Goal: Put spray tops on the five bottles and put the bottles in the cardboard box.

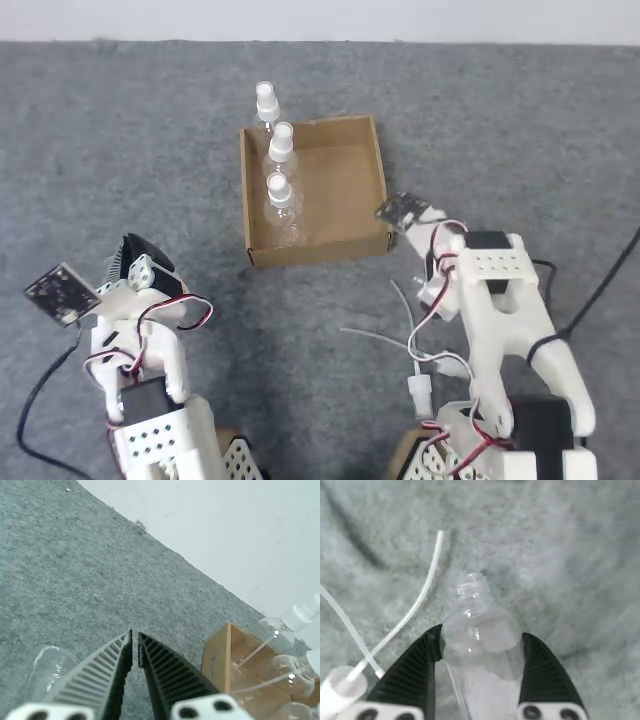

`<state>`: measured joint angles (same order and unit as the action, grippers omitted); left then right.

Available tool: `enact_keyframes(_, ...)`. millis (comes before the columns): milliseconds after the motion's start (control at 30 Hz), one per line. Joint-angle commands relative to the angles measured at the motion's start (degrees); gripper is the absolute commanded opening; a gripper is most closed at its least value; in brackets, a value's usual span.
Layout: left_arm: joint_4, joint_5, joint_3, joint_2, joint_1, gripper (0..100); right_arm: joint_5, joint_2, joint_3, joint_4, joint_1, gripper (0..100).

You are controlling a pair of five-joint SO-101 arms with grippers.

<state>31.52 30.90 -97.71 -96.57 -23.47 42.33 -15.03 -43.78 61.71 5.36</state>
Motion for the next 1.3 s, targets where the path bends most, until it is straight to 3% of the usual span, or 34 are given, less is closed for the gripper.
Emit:
enact_keyframes(0, -1.1, -0.5, 0.7, -0.6, -0.1, 1, -5.6, -3.0, 8.3, 5.8, -0.1, 6.1)
enact_keyframes(667, -1.1, -0.5, 0.7, -0.7, 0.0, 1, -35.0, -3.0, 17.8, 9.0, 0.0, 6.2)
enact_keyframes(1067, -1.1, -0.5, 0.7, -0.8, 0.0, 1, -35.9, -3.4, 16.9, 10.9, -0.7, 5.8)
enact_keyframes(1267, -1.1, -0.5, 0.7, -0.8, 0.0, 1, -35.9, -13.7, 10.5, 9.0, -0.7, 5.8)
